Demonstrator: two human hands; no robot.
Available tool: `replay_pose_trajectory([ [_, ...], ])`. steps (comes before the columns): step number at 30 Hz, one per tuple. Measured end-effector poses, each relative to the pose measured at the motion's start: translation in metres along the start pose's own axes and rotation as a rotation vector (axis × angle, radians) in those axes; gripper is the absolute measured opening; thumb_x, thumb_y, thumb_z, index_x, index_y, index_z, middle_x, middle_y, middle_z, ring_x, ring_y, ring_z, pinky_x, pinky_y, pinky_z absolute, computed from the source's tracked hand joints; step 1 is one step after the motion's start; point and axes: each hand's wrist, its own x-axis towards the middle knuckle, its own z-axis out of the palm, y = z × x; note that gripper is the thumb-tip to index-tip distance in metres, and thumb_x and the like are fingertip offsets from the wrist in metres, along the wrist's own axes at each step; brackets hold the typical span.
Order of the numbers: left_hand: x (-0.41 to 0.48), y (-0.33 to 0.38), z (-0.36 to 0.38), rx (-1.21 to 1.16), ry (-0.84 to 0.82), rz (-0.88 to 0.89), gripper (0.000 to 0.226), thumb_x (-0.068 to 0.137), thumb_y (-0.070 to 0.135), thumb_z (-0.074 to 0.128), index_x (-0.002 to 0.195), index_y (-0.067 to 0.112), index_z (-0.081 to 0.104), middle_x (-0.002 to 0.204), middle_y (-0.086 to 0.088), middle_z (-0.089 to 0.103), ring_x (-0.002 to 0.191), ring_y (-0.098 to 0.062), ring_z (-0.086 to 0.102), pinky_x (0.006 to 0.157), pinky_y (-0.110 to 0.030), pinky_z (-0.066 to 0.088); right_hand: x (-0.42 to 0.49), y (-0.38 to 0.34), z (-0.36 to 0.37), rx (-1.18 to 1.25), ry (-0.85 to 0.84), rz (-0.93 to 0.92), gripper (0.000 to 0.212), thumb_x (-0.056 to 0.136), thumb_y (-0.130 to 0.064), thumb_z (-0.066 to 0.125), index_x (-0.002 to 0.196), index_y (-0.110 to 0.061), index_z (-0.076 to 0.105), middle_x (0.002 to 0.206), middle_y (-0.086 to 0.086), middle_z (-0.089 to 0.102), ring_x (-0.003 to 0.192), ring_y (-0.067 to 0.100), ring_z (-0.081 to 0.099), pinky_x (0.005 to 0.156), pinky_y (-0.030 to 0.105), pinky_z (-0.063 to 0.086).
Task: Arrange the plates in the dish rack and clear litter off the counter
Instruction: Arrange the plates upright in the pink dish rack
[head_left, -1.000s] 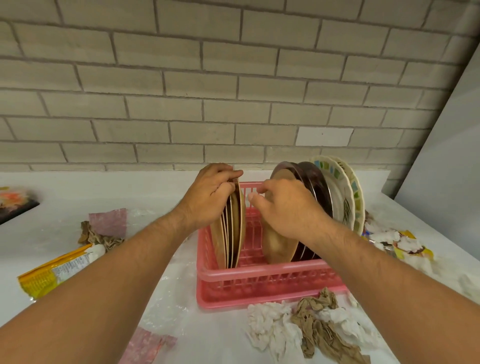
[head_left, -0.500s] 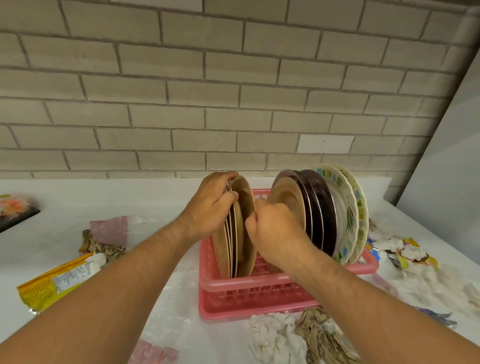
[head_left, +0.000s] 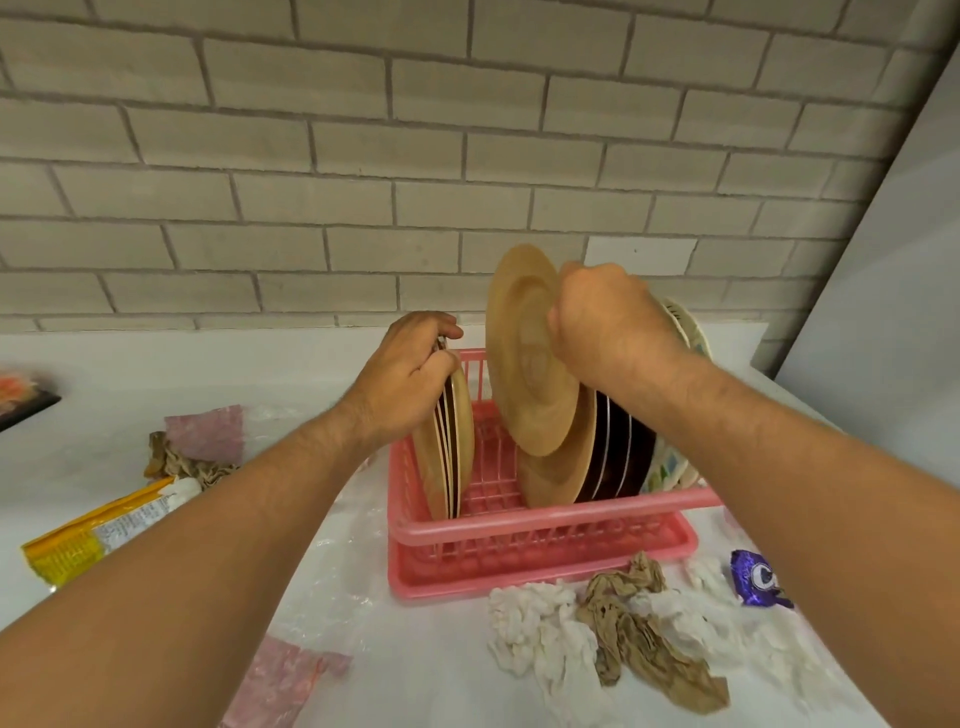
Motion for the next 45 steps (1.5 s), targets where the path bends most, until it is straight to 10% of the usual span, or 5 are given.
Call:
replay_pose_trajectory([
  [14,-0.001,-0.001,-0.002,0.004,-0.009,-0.006,0.027,0.092,0.019,0.043,0.116,0.025,0.055,0.13,0.014,0.047,0.121,0.004,0.034,0.095,-0.013,0.024,-0.022,-0.014,0.025,0.145,-0.33,0.09,0.038,0.085,-0.001,0.062,0.12,-0.008,0.049,0.118,0.015,0.053,0.101,0.034,0.06,0.08,0.042,0.057],
  [23,0.0,0.003,0.001,-0.002,-0.009,-0.009,0.028,0.091,0.017,0.045,0.116,0.022,0.056,0.129,0.015,0.047,0.12,0.005,0.033,0.093,-0.008,0.022,-0.028,0.004,0.03,0.052,-0.369,0.078,0.028,0.08,-0.004,0.066,0.081,-0.01,0.04,0.075,0.004,0.048,0.056,0.015,0.046,0.046,0.026,0.037],
  [31,-0.001,0.005,0.0,0.017,-0.024,0.0,0.032,0.093,0.019,0.044,0.123,0.024,0.052,0.126,0.017,0.045,0.116,0.008,0.032,0.09,-0.004,0.021,-0.037,0.005,0.041,0.215,-0.397,0.151,0.05,0.08,0.002,0.063,0.121,-0.008,0.038,0.076,0.006,0.052,0.05,0.017,0.057,0.029,0.018,0.035],
  [35,-0.002,0.005,-0.002,0.025,-0.027,0.002,0.031,0.094,0.02,0.043,0.123,0.023,0.052,0.128,0.015,0.046,0.119,0.004,0.033,0.096,-0.015,0.024,-0.036,0.01,0.042,0.38,-0.435,0.173,0.054,0.083,0.006,0.052,0.131,-0.01,0.032,0.081,0.015,0.063,0.056,0.028,0.068,0.049,0.034,0.059],
  [45,-0.004,0.002,-0.004,0.01,-0.014,-0.024,0.035,0.093,0.025,0.043,0.129,0.026,0.045,0.131,0.014,0.043,0.118,0.0,0.035,0.097,-0.021,0.028,-0.035,0.015,0.024,0.341,-0.321,0.117,0.051,0.093,-0.021,0.053,0.139,-0.018,0.031,0.09,0.01,0.064,0.058,0.019,0.068,0.053,0.032,0.058],
])
